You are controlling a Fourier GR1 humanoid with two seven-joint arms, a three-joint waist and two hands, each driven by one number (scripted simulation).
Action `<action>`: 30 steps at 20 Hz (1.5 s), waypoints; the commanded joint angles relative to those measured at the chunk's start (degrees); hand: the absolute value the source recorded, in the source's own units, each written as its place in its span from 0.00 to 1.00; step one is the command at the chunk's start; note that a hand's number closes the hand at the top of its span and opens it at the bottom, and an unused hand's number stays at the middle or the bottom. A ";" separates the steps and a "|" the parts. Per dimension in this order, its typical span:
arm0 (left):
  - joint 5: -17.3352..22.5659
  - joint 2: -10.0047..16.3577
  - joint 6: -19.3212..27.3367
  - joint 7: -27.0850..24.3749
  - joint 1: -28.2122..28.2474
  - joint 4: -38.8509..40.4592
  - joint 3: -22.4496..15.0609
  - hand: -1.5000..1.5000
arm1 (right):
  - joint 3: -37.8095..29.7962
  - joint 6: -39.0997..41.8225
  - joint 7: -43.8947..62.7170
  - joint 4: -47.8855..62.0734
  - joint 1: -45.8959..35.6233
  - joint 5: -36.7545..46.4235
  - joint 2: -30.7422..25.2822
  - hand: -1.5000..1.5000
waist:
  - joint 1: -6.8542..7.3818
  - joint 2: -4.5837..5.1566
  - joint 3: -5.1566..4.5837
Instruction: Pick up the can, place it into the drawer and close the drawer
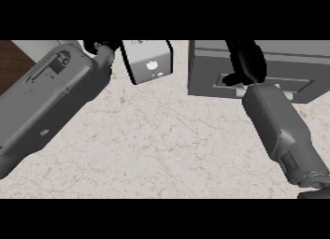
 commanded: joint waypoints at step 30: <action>-3.20 5.31 1.17 5.96 5.12 -12.61 0.49 0.00 | -25.75 13.10 -15.67 13.85 -17.41 -24.04 -1.82 0.00 | 1.78 1.27 0.55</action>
